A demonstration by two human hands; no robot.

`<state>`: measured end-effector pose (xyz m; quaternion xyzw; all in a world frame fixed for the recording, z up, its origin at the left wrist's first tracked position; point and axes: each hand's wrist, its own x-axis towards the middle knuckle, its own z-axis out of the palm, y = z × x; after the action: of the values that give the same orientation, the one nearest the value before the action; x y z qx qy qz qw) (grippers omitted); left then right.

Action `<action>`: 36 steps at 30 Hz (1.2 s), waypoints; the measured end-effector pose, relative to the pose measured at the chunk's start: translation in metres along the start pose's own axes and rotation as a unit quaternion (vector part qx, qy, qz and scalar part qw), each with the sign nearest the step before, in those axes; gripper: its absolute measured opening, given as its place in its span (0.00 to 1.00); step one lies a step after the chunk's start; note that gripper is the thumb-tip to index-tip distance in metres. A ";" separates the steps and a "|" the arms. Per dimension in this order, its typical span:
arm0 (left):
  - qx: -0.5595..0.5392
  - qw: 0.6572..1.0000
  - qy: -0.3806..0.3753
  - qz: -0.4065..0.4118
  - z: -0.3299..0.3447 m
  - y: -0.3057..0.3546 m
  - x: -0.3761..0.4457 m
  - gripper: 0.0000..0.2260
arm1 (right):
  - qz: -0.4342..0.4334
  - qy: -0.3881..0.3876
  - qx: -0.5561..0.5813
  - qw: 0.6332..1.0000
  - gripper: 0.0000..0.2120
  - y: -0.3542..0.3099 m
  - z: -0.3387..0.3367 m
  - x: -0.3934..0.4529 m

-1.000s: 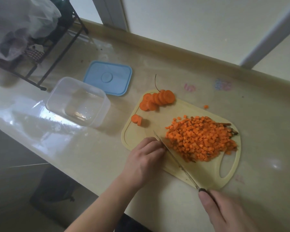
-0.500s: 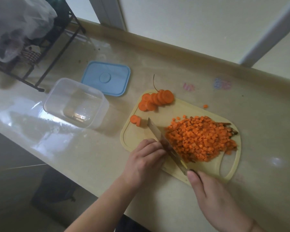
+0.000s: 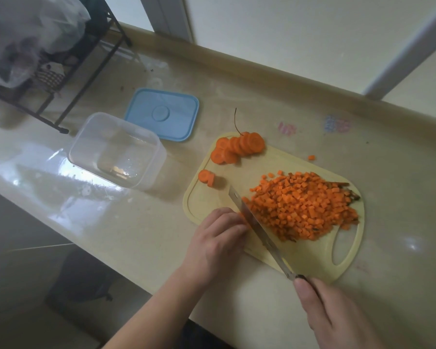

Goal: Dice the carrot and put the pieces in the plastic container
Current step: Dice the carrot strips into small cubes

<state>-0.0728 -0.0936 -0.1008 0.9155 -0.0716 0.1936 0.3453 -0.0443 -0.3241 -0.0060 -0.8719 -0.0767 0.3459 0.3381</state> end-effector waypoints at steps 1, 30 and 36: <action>0.001 1.000 -0.007 0.003 0.000 -0.001 0.000 0.06 | 0.000 -0.004 -0.012 1.000 0.52 0.002 0.001 0.001; -0.023 0.999 0.034 -0.015 -0.005 0.001 0.001 0.04 | -0.038 0.028 0.010 0.999 0.32 -0.001 0.003 0.011; -0.022 0.999 0.031 -0.027 -0.006 -0.003 -0.005 0.06 | -0.010 0.012 -0.003 1.000 0.45 -0.004 0.001 0.001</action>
<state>-0.0783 -0.0872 -0.1001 0.9028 -0.0406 0.2106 0.3727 -0.0436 -0.3202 -0.0040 -0.8762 -0.0828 0.3314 0.3400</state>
